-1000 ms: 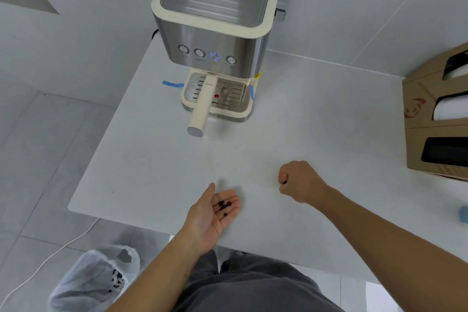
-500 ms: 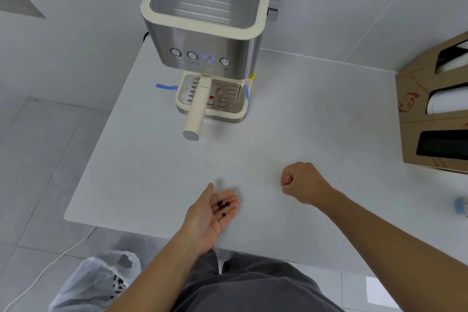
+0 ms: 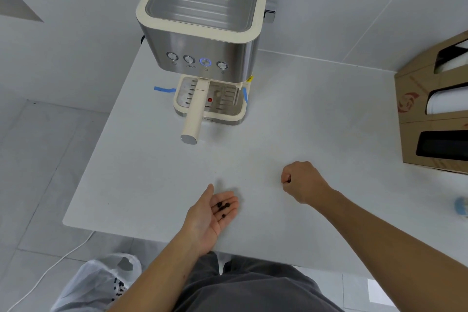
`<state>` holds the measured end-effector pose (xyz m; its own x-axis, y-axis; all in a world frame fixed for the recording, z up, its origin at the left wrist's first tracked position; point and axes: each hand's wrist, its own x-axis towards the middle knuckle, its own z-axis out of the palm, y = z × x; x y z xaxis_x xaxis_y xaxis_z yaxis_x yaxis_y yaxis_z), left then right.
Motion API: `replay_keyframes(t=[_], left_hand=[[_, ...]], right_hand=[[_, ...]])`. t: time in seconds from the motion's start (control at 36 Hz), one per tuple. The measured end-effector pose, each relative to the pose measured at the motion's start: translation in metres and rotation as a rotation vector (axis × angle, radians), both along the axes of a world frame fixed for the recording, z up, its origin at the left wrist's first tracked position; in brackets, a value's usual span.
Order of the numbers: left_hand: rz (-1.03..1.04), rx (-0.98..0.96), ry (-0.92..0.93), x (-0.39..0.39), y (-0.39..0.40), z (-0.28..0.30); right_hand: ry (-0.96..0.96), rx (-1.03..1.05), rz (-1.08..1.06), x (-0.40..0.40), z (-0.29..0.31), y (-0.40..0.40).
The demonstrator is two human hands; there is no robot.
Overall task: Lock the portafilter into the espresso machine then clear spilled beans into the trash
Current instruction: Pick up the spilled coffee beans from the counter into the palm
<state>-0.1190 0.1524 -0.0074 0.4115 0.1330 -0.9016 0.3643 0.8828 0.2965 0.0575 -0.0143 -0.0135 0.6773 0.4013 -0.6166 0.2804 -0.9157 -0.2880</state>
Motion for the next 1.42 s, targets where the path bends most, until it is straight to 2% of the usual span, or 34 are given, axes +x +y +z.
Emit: replay_keyframes(t=[0.36,0.75,1.14,1.42], left_hand=[[-0.013,0.009,-0.01,0.002,-0.002,-0.003],[-0.043,0.021,-0.016,0.016,-0.026,0.006],[0.051,0.01,0.008,0.006,-0.057,0.007],[0.176,0.028,-0.028,-0.033,-0.038,0.006]], right_hand=[[0.095,0.107,-0.231,0.006,0.007,-0.012],[0.139,0.208,-0.354,0.004,0.031,-0.049],[0.182,0.25,-0.212,-0.006,0.026,-0.054],[0.178,0.248,-0.047,-0.034,0.034,-0.019]])
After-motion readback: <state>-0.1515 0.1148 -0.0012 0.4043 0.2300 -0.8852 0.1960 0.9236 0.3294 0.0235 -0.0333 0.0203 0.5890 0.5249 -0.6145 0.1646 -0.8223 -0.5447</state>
